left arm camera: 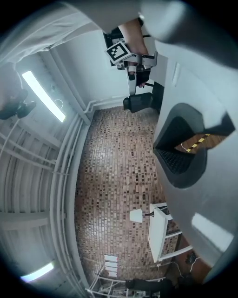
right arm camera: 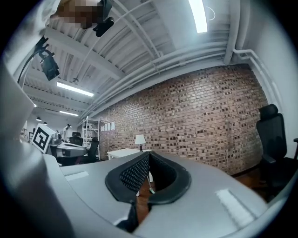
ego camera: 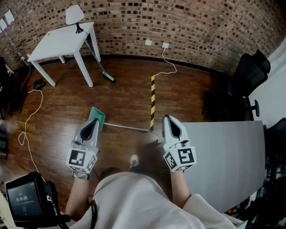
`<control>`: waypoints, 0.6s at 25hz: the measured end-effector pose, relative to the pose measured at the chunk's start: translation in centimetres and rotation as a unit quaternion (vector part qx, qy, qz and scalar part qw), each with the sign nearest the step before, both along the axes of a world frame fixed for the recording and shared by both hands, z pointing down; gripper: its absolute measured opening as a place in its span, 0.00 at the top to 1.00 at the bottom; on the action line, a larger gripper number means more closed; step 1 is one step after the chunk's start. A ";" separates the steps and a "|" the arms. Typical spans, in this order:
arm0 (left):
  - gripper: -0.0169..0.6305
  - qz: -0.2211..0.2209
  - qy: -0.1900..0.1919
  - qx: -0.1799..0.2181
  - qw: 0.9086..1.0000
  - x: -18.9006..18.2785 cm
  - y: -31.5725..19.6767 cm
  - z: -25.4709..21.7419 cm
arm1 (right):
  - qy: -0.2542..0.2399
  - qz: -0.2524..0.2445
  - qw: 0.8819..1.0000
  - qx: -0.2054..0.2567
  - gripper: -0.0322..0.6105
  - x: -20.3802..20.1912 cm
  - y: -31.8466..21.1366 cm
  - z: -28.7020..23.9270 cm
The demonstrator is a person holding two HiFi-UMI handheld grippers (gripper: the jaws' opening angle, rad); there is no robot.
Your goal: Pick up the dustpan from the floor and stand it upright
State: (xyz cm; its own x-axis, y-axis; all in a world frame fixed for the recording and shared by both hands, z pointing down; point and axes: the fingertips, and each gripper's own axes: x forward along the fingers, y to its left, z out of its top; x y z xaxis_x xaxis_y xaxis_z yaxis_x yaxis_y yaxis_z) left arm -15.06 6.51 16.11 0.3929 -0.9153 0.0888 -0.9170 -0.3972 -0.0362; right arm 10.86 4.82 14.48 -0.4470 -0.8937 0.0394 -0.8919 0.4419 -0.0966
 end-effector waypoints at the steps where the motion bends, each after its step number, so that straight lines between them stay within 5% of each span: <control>1: 0.97 -0.002 0.000 -0.001 1.000 0.1 -0.9 -0.1 | 0.001 0.001 1.000 0.000 0.93 0.3 -0.9 0.0; 15: 0.97 -0.002 0.001 -0.009 1.000 -1.5 -8.3 0.8 | -0.020 0.025 0.999 -0.006 0.93 -0.4 -8.6 0.4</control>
